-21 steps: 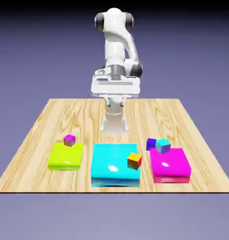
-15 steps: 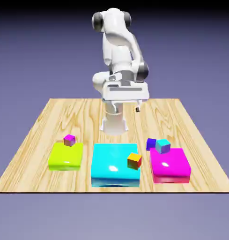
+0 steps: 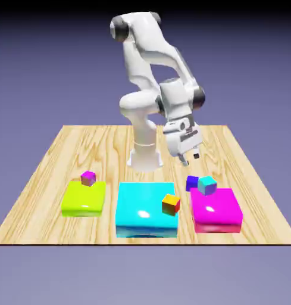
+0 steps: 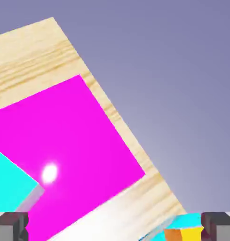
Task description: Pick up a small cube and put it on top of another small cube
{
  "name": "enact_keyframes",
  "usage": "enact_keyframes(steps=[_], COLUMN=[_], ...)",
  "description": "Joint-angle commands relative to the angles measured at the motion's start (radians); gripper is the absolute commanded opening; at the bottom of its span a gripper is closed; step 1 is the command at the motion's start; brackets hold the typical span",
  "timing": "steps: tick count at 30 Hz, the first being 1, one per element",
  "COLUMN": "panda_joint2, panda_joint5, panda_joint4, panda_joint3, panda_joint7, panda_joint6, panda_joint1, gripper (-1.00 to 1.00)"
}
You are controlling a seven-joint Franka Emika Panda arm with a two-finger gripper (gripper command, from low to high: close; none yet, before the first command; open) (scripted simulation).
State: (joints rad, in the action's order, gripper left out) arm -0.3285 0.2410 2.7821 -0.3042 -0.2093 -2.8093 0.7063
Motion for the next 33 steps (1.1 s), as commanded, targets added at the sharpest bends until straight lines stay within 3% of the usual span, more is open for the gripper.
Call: enact_keyframes(steps=[1, 27, 33], panda_joint2=[0.011, 0.285, 0.309], panda_joint5=[0.010, 0.281, 0.294], panda_joint4=[-0.001, -0.026, -0.006], panda_joint3=[-0.015, -0.414, -0.614], panda_joint7=[-0.044, -1.174, -1.435], panda_joint6=[0.010, 0.275, 0.320], panda_joint1=[0.031, 0.839, 0.971], gripper=[0.00, 0.00, 0.00])
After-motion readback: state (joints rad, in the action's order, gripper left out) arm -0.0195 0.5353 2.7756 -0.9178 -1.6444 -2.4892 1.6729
